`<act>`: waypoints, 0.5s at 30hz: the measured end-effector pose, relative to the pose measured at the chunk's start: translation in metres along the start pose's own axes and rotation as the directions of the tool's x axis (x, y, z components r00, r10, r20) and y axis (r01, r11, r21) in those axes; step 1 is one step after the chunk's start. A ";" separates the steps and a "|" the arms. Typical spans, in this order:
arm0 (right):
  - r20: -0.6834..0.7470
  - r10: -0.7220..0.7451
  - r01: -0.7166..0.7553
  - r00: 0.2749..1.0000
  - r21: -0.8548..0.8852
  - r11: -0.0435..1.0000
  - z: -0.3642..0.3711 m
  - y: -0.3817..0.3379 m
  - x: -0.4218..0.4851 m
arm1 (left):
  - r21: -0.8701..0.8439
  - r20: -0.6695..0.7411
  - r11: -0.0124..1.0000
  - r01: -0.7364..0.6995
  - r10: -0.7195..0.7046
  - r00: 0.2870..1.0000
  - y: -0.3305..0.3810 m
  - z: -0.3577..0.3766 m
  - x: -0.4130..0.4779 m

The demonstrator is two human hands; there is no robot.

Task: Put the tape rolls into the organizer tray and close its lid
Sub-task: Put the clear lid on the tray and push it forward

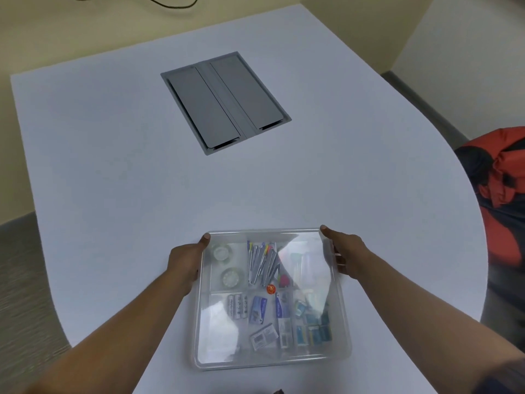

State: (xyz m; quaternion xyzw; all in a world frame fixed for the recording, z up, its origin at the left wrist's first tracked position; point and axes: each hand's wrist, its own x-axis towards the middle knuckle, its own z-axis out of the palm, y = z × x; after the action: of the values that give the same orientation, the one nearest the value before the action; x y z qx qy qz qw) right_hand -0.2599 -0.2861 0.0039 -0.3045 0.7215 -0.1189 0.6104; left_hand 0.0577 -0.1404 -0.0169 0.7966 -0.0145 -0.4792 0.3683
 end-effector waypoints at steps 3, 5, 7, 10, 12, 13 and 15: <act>0.013 0.004 -0.004 1.000 -0.005 1.000 0.000 0.000 0.000 | 0.001 0.012 1.000 -0.012 0.012 1.000 0.002 0.001 0.000; -0.040 -0.044 0.042 0.998 -0.041 0.998 0.002 0.002 -0.003 | 0.052 0.013 0.997 -0.062 0.062 0.998 0.004 -0.001 -0.002; -0.086 -0.135 0.125 0.987 -0.113 0.986 0.004 0.008 -0.009 | 0.106 0.018 0.988 -0.115 0.113 0.993 0.002 -0.005 -0.008; -0.051 -0.264 0.250 0.963 -0.197 0.948 0.004 0.030 -0.027 | 0.073 0.084 0.978 -0.196 0.189 0.978 -0.016 -0.017 -0.022; -0.014 -0.316 0.307 0.949 -0.204 0.929 -0.002 0.051 -0.043 | 0.043 0.108 0.973 -0.225 0.220 0.969 -0.036 -0.028 -0.036; 0.004 -0.321 0.316 0.947 -0.199 0.928 -0.007 0.061 -0.050 | 0.047 0.124 0.972 -0.230 0.222 0.967 -0.047 -0.034 -0.044; 0.062 -0.304 0.310 0.951 -0.167 0.936 -0.019 0.084 -0.067 | 0.054 0.190 0.972 -0.228 0.214 0.958 -0.074 -0.049 -0.062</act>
State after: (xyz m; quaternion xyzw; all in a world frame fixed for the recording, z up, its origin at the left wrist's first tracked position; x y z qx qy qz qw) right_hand -0.2986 -0.1852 0.0166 -0.4679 0.6618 -0.1436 0.5679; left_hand 0.0373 -0.0349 -0.0018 0.7559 -0.1555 -0.5052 0.3862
